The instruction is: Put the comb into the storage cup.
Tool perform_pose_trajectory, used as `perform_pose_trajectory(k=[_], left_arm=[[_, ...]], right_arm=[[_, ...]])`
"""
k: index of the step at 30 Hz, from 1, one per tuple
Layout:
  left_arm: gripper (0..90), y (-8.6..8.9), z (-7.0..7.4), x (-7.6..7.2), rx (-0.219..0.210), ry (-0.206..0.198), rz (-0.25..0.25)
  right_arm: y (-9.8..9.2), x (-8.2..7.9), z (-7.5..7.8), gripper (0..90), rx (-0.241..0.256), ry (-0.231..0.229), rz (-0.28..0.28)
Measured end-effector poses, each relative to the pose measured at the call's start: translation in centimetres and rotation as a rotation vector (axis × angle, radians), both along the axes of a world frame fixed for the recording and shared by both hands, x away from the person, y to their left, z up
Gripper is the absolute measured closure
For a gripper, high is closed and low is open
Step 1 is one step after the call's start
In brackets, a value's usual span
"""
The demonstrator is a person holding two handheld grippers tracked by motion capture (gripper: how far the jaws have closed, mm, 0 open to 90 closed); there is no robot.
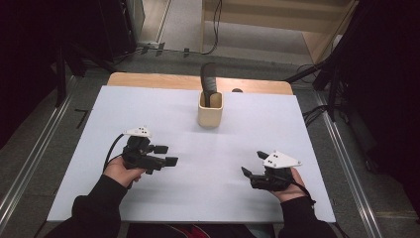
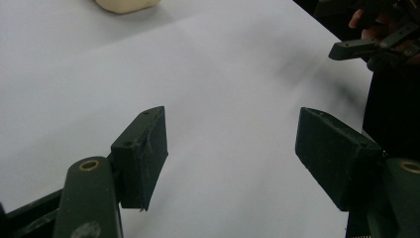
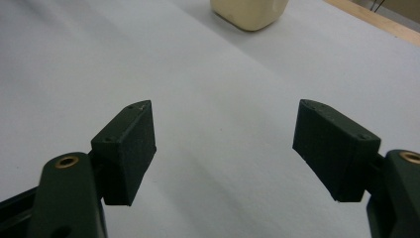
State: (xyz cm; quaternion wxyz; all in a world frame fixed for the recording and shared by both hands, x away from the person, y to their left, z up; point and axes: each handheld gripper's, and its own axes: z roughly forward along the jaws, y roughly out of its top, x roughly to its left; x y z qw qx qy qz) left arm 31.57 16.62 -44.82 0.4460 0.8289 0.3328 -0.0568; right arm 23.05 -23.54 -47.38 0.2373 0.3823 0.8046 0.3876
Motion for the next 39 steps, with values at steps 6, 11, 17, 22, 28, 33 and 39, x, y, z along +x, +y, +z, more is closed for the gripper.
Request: perform_pose_trajectory(k=[6,11,17,22,28,33,39], left_arm=[[29.0,0.7,-0.2,-0.4,-0.004,0.004,0.009],[29.0,1.1,-0.3,-0.7,0.003,0.003,0.013],[29.0,1.6,-0.4,-1.1,0.015,0.003,0.012],[29.0,2.0,-0.3,-1.5,0.028,0.003,0.017],[29.0,2.6,-0.5,-1.9,0.04,0.01,0.024],[29.0,3.0,-0.5,-2.3,0.05,0.01,0.023],[29.0,3.3,-0.6,-2.6,0.057,0.01,0.03]], right_arm=[[0.0,0.1,0.0,22.7,-0.001,-0.001,0.006],[0.1,0.0,-0.1,22.7,-0.004,0.005,0.007],[0.0,0.1,-0.1,22.7,-0.01,0.003,0.006],[0.1,0.1,-0.1,22.7,-0.014,0.006,0.006],[0.1,0.1,-0.2,22.7,-0.014,0.007,0.007],[0.0,0.1,-0.2,22.7,-0.011,0.011,0.005],[0.0,0.1,-0.2,22.7,-0.014,0.01,0.006]])
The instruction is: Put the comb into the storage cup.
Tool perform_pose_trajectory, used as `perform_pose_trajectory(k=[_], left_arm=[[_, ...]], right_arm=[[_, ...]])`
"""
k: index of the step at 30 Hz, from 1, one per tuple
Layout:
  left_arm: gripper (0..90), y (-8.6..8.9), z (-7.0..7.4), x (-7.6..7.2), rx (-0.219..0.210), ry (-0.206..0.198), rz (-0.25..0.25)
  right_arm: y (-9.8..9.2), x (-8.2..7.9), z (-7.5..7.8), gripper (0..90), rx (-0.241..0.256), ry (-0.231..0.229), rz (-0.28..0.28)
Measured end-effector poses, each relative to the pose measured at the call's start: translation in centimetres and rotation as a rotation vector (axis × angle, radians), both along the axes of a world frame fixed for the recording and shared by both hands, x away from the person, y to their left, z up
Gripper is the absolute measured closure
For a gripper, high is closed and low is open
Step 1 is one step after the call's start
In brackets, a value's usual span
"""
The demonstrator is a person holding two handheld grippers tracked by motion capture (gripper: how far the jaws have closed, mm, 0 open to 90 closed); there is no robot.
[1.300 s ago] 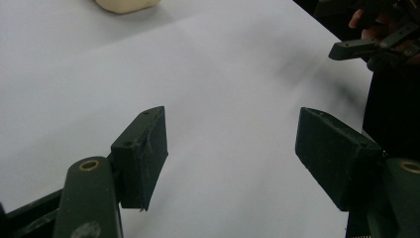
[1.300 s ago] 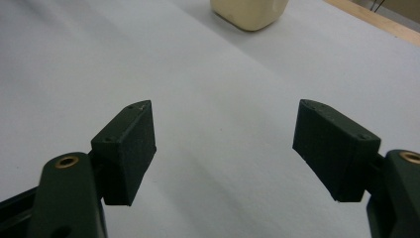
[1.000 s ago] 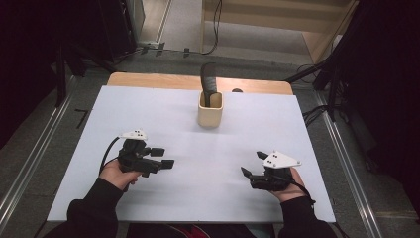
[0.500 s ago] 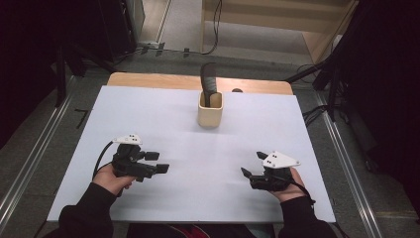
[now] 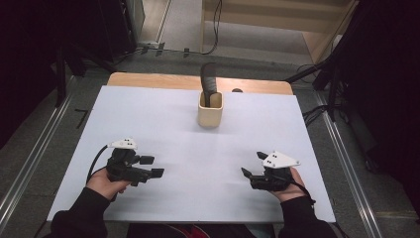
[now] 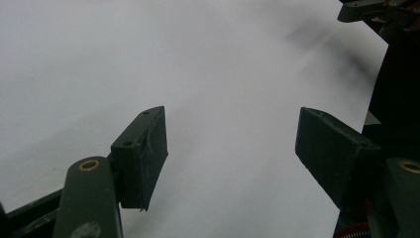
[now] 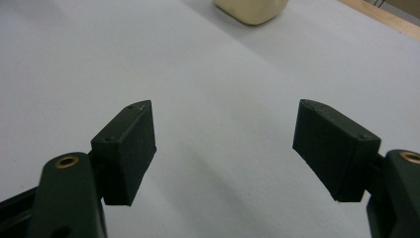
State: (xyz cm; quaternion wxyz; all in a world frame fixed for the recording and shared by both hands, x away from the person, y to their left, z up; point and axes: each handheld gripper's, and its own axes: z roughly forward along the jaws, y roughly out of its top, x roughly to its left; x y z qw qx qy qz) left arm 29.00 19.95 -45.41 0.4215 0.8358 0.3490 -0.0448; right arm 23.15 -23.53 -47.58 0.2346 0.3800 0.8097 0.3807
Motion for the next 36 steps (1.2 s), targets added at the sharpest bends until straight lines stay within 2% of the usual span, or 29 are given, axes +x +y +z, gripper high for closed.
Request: perform_pose_trajectory(k=[13,36], left_arm=[[29.0,1.1,-0.2,-0.3,0.015,-0.001,0.027],[29.0,1.0,-0.4,-0.2,0.022,0.003,0.018]], right_arm=[[0.0,0.0,0.0,22.7,-0.006,0.008,0.004],[0.1,0.0,-0.1,22.7,-0.015,0.007,0.012]])
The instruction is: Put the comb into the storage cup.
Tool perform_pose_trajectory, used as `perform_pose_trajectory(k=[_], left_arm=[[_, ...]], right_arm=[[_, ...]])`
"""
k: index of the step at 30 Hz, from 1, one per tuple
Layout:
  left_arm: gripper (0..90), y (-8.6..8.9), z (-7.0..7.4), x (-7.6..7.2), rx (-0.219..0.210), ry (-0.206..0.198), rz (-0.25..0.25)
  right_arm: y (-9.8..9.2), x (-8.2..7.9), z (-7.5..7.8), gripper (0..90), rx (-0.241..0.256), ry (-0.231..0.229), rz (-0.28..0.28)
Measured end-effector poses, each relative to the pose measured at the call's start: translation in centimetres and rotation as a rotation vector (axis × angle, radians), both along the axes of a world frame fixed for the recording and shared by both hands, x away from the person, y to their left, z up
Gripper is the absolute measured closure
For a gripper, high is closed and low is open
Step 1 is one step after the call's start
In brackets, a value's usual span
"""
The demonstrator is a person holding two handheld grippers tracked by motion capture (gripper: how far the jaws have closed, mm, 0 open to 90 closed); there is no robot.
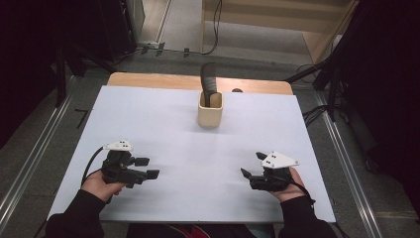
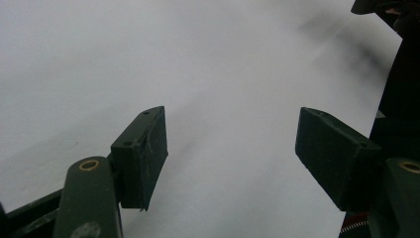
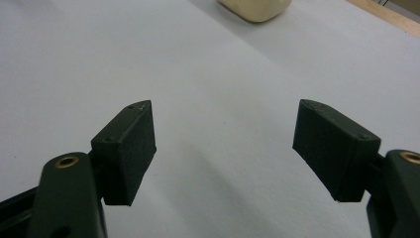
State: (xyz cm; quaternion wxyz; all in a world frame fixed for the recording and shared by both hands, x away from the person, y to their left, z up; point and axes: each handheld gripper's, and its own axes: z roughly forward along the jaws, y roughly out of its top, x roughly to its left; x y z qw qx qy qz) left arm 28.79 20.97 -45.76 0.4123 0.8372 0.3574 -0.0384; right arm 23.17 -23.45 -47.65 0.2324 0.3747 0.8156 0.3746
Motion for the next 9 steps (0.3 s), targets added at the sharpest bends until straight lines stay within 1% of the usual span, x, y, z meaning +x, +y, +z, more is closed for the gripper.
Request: perform_pose_trajectory(k=[9], left_arm=[[29.0,-0.02,0.0,0.0,0.003,0.001,0.0]], right_arm=[[-0.02,0.02,0.0,22.7,-0.001,-0.002,0.002]])
